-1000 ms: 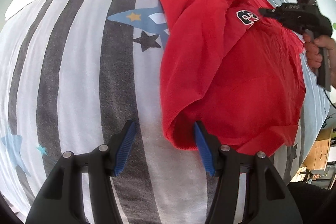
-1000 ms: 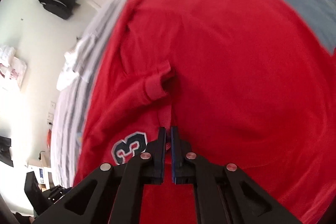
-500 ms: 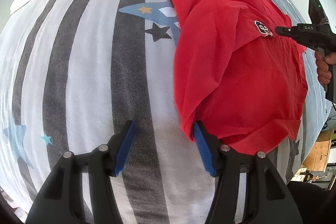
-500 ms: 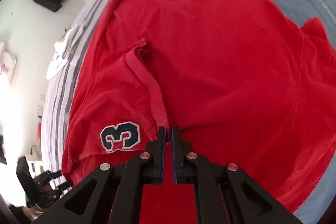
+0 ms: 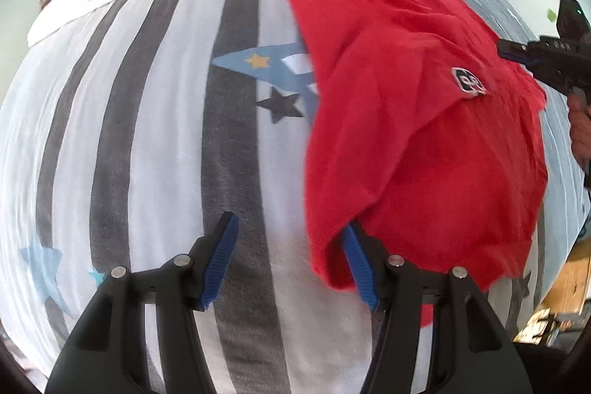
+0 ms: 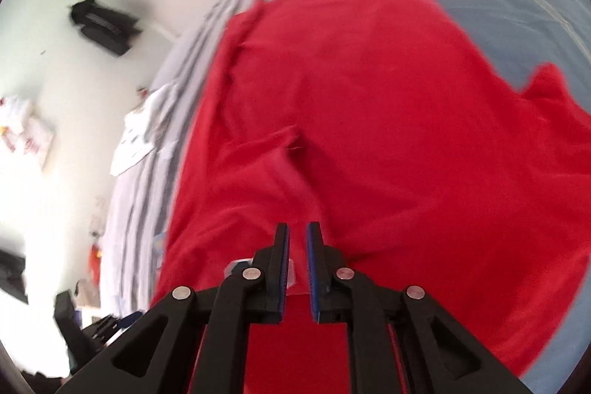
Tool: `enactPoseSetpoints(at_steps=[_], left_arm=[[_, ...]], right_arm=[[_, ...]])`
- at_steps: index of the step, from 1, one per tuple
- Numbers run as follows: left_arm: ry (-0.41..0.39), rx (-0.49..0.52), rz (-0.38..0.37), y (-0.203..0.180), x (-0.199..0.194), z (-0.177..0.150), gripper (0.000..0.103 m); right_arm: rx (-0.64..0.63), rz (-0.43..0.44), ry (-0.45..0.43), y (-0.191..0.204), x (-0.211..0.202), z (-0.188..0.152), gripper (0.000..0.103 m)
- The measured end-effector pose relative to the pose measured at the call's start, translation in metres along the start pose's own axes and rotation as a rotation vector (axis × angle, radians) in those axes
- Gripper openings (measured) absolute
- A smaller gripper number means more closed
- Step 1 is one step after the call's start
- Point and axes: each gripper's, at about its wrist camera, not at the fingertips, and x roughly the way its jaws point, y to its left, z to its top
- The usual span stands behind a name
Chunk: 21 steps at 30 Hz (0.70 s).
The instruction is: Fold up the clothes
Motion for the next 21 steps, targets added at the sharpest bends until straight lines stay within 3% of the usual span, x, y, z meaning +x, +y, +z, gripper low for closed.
enactPoseSetpoints(at_steps=[3, 6, 10, 13, 16, 20, 21], left_arm=[[0.028, -0.052, 0.007, 0.027, -0.003, -0.016, 0.055], [0.033, -0.027, 0.002, 0.028, -0.008, -0.023, 0.055], [0.038, 0.011, -0.031, 0.018, -0.024, -0.022, 0.054], [-0.016, 0.044, -0.057, 0.005, -0.051, -0.016, 0.054], [-0.061, 0.041, -0.088, -0.001, -0.057, 0.003, 0.054], [-0.130, 0.043, -0.104, -0.018, -0.023, 0.062, 0.054], [-0.144, 0.055, -0.089, -0.018, -0.022, 0.060, 0.054]], right_arm=[[-0.046, 0.016, 0.058, 0.013, 0.022, -0.007, 0.011], [-0.043, -0.020, 0.126, 0.008, 0.048, -0.015, 0.011], [-0.007, -0.015, 0.116, -0.002, 0.048, -0.017, 0.011], [0.009, -0.010, 0.092, -0.010, 0.034, -0.014, 0.014], [0.028, -0.009, 0.084, -0.021, 0.024, -0.014, 0.016], [0.038, -0.023, 0.092, -0.034, 0.013, -0.024, 0.017], [0.042, -0.024, 0.088, -0.033, 0.014, -0.026, 0.017]])
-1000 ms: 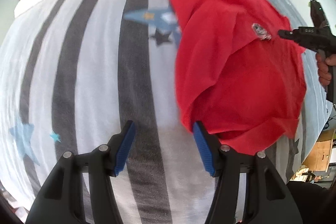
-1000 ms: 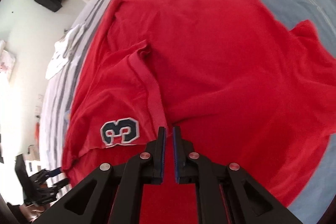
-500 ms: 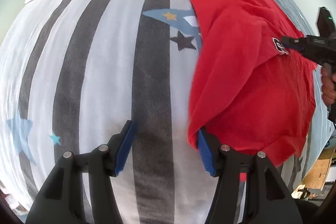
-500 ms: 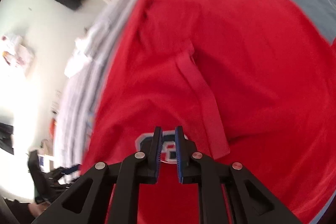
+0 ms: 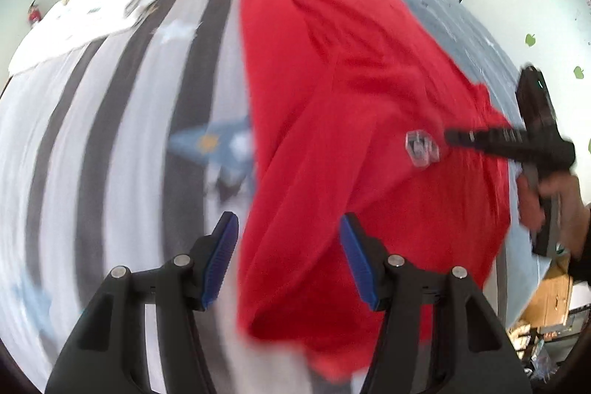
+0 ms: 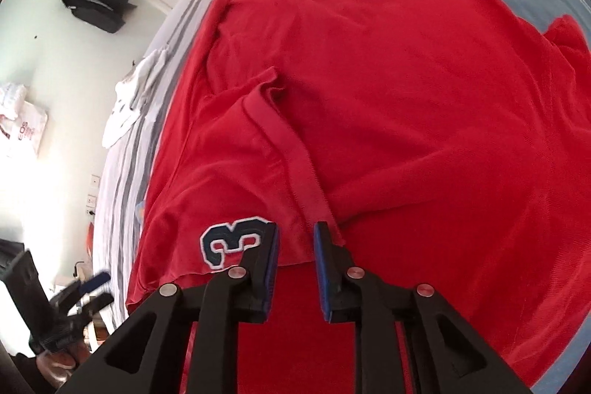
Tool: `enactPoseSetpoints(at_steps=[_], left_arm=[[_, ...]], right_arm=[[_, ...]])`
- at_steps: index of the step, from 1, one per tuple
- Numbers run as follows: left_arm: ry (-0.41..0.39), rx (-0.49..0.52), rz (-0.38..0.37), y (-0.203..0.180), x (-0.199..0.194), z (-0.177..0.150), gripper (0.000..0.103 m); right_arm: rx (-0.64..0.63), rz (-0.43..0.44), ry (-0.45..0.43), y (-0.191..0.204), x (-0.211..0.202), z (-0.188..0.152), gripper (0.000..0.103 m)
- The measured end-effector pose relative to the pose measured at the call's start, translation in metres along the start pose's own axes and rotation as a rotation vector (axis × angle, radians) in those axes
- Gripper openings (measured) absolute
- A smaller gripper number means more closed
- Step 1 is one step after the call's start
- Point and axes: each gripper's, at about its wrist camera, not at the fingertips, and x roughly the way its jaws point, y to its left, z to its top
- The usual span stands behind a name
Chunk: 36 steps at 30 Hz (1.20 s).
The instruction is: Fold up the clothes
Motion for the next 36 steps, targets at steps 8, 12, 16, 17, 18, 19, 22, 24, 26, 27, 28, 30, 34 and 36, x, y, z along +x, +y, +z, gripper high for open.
enactPoseSetpoints(at_steps=[8, 12, 16, 17, 18, 19, 22, 24, 26, 27, 28, 30, 34, 36], left_arm=[[0.104, 0.002, 0.066, 0.026, 0.021, -0.025, 0.052], [0.110, 0.016, 0.065, 0.029, 0.006, -0.033, 0.052], [0.075, -0.025, 0.065, 0.039, -0.014, -0.026, 0.052], [0.068, -0.035, 0.067, 0.042, -0.017, -0.024, 0.052], [0.064, -0.046, 0.071, 0.046, -0.019, -0.021, 0.052], [0.061, -0.058, 0.076, 0.049, -0.021, -0.018, 0.052], [0.057, -0.073, 0.096, 0.056, -0.016, -0.010, 0.052], [0.055, -0.088, 0.101, 0.055, -0.007, -0.002, 0.052], [0.053, -0.103, 0.107, 0.052, 0.003, 0.006, 0.052], [0.051, -0.111, 0.109, 0.051, 0.008, 0.010, 0.052], [0.050, -0.117, 0.113, 0.053, 0.004, 0.010, 0.052], [0.053, -0.125, 0.117, 0.052, 0.005, 0.011, 0.052], [0.055, -0.121, 0.121, 0.047, 0.011, 0.010, 0.052], [0.056, -0.128, 0.119, 0.047, 0.017, 0.011, 0.052]], right_arm=[[0.075, -0.085, -0.119, -0.038, -0.046, -0.002, 0.017], [0.120, -0.207, -0.192, -0.071, -0.078, -0.003, 0.032], [0.191, -0.354, -0.267, -0.113, -0.118, -0.005, 0.045], [0.207, -0.378, -0.286, -0.124, -0.128, -0.007, 0.045], [0.230, -0.404, -0.299, -0.135, -0.136, -0.009, 0.046], [0.255, -0.431, -0.310, -0.146, -0.142, -0.009, 0.046], [0.345, -0.448, -0.327, -0.180, -0.155, -0.015, 0.046], [0.405, -0.440, -0.332, -0.198, -0.157, -0.017, 0.046], [0.443, -0.411, -0.324, -0.216, -0.157, -0.021, 0.046], [0.453, -0.402, -0.311, -0.223, -0.154, -0.021, 0.046], [0.458, -0.389, -0.303, -0.227, -0.150, -0.020, 0.046], [0.460, -0.366, -0.305, -0.233, -0.145, -0.018, 0.049], [0.443, -0.334, -0.346, -0.232, -0.148, -0.009, 0.031], [0.425, -0.343, -0.348, -0.228, -0.153, -0.004, 0.014]])
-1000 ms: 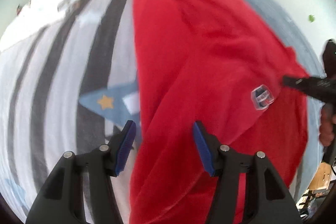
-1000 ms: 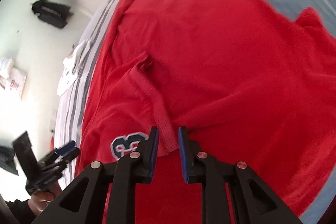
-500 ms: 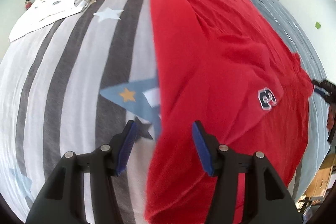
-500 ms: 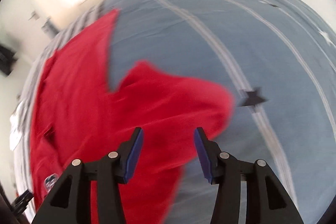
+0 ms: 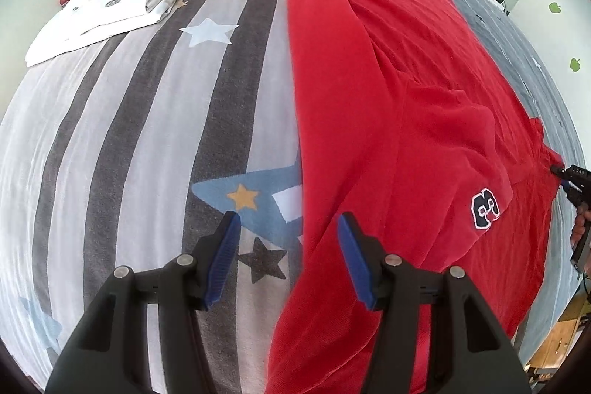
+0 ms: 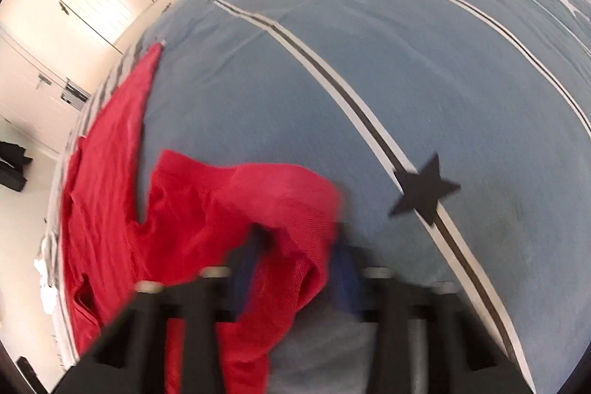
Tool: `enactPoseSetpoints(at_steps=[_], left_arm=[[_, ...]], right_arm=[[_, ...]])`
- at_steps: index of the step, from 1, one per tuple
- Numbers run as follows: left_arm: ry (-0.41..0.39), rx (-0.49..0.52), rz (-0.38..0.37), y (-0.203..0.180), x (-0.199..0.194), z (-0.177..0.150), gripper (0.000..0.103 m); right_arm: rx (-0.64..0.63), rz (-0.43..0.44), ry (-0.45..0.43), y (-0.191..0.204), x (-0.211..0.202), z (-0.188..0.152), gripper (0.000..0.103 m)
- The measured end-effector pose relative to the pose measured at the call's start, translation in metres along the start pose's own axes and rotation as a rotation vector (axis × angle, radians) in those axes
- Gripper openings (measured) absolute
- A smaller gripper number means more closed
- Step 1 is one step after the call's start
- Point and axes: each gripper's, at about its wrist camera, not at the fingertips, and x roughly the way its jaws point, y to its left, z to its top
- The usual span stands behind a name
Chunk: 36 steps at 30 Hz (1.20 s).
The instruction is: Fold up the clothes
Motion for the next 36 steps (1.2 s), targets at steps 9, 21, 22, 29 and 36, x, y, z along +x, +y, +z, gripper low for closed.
enactPoseSetpoints(at_steps=[9, 21, 22, 29, 36], left_arm=[[-0.028, -0.030, -0.016, 0.019, -0.018, -0.008, 0.052], [-0.057, -0.064, -0.084, 0.054, -0.028, 0.003, 0.052], [-0.064, -0.059, -0.100, 0.054, -0.028, 0.005, 0.052], [-0.059, -0.017, -0.277, 0.021, -0.005, 0.035, 0.052], [-0.002, 0.128, -0.396, -0.041, 0.020, 0.056, 0.052]], right_arm=[[-0.375, -0.001, -0.156, 0.126, -0.079, -0.017, 0.014], [-0.753, 0.374, 0.174, 0.366, -0.015, -0.198, 0.018], [-0.759, 0.376, 0.204, 0.368, -0.011, -0.207, 0.018], [-0.738, 0.314, 0.197, 0.315, -0.037, -0.216, 0.033], [-0.696, 0.138, 0.218, 0.252, -0.044, -0.218, 0.038]])
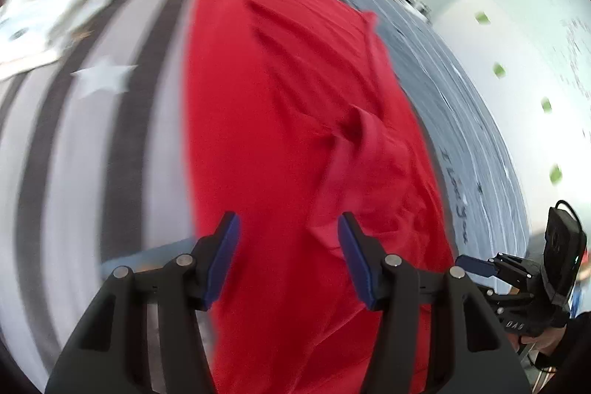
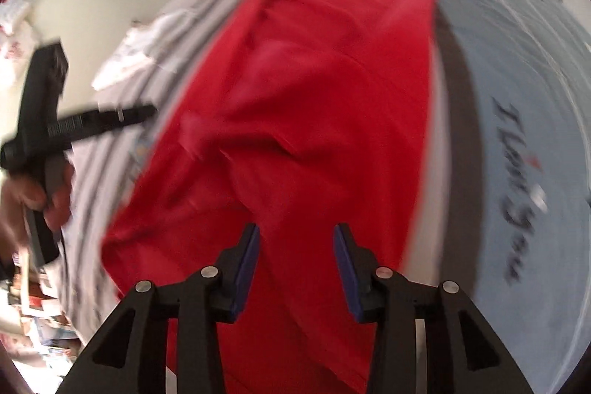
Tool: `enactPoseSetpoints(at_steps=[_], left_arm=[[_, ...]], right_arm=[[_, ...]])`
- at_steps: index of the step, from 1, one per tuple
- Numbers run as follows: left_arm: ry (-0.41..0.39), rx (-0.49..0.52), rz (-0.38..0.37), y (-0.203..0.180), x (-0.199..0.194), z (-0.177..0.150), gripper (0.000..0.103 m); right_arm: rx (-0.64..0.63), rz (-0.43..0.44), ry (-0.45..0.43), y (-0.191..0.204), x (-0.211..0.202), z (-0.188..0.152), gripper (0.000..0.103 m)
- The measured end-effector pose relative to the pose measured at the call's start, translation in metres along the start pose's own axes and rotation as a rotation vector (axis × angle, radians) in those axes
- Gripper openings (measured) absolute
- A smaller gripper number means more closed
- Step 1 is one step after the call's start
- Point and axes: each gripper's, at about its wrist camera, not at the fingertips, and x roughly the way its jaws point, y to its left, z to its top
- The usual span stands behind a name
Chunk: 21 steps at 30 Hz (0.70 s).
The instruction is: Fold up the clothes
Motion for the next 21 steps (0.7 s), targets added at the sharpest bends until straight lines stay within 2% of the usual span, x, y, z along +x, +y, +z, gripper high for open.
enactPoseSetpoints(at_steps=[6, 8, 16, 17, 18, 19, 21], left_arm=[[0.096, 0.093, -0.012, -0.025, 0.036, 0.003, 0.051], [0.129, 0.113, 0.000, -0.026, 0.044, 0.001, 0.036], [0.126, 0.068, 0.016, -0.018, 0.045, 0.005, 0.006], [0.123, 0.062, 0.014, -0.018, 0.044, 0.006, 0.006], [0.119, 0.056, 0.012, -0.018, 0.042, 0.007, 0.005], [0.110, 0.054, 0.007, -0.019, 0.039, 0.006, 0.004], [0.097, 0.043, -0.002, -0.019, 0.033, 0.007, 0.003]], right_arm=[[0.014, -0.024, 0.027, -0.008, -0.001, -0.036, 0.038], [0.012, -0.020, 0.024, -0.005, 0.003, -0.040, 0.038], [-0.002, -0.023, 0.032, -0.006, 0.020, -0.056, 0.037], [0.004, -0.017, 0.032, -0.008, 0.019, -0.057, 0.031], [0.014, -0.008, 0.031, -0.011, 0.018, -0.058, 0.018], [0.023, 0.005, 0.035, -0.014, 0.018, -0.059, 0.011], [0.030, 0.024, 0.031, -0.019, 0.013, -0.058, 0.006]])
